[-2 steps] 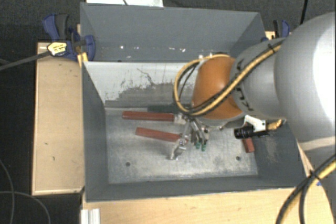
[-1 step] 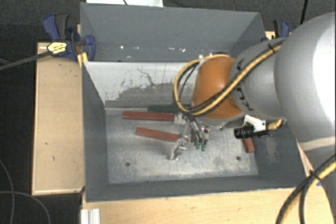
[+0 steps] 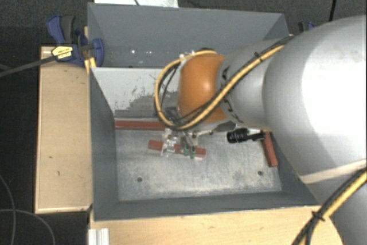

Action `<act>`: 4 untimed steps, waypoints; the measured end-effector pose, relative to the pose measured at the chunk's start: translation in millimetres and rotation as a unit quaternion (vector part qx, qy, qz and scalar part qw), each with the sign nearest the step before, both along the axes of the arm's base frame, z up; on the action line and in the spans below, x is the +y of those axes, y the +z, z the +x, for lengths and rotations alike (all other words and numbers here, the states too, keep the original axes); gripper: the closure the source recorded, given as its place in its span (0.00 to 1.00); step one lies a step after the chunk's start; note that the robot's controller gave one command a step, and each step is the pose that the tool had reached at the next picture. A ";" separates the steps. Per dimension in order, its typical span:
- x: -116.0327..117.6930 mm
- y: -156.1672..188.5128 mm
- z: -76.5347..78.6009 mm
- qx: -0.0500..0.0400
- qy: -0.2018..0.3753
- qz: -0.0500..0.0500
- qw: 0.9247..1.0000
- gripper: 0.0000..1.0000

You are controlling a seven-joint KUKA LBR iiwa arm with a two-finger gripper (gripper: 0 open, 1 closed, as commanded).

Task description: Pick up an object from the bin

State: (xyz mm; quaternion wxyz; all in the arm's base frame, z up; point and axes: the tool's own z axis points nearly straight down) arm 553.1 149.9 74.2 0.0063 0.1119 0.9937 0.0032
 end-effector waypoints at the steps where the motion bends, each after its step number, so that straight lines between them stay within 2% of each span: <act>1: 0.0 0.0 0.0 0.000 0.000 0.000 1.000 1.00; 2: 0.7 28.9 7.3 0.008 -0.018 -0.003 1.000 1.00; 3: 17.2 50.1 10.3 0.006 -0.034 -0.002 0.999 1.00; 4: 17.1 50.1 10.3 0.006 -0.033 -0.002 0.999 1.00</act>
Offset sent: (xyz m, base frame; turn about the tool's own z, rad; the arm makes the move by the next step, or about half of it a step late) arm 0.0161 0.0032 0.0534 0.0603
